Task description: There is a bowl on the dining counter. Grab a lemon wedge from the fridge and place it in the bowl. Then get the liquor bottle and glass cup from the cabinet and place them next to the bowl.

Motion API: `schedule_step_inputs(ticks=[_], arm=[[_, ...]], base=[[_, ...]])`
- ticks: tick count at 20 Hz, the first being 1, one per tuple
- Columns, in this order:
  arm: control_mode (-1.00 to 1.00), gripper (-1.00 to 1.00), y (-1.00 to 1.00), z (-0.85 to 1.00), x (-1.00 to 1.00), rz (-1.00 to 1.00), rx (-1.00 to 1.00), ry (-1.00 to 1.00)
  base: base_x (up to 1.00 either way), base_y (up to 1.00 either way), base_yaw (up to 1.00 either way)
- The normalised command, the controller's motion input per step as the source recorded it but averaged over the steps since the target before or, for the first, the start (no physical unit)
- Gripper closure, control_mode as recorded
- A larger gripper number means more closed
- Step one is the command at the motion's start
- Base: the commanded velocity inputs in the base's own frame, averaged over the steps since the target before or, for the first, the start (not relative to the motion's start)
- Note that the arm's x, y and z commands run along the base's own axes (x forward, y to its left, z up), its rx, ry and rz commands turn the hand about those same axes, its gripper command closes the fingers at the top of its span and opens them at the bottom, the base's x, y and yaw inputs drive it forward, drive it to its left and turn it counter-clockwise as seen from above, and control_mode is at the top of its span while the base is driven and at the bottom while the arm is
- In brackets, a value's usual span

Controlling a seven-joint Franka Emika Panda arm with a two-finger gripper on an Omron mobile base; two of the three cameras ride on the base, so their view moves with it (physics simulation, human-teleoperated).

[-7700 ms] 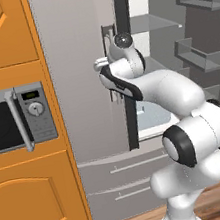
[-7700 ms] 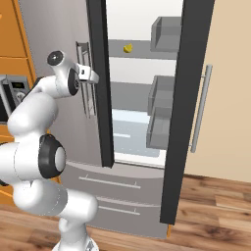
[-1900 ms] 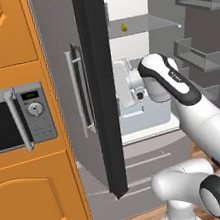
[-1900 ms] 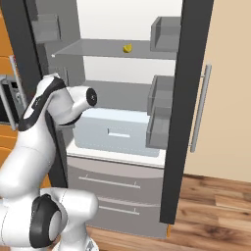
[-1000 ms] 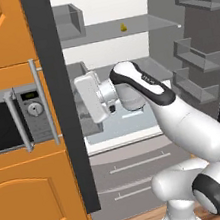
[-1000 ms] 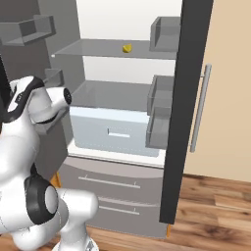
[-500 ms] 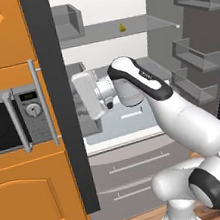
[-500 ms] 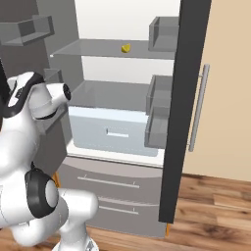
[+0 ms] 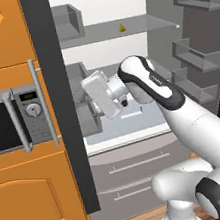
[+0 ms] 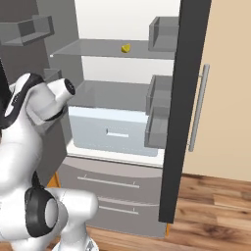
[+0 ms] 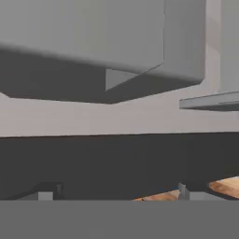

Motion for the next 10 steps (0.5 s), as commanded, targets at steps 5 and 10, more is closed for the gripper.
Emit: schedule_step_inputs(ticks=[5, 10], arm=[[-1.00, -1.00, -0.72, 0.00, -0.74, -0.06, -0.23, -0.11], [-1.00, -1.00, -0.80, -0.02, -0.79, -0.09, -0.22, -0.06]], base=[[0.00, 0.00, 0.00], [0.00, 0.00, 0.00]])
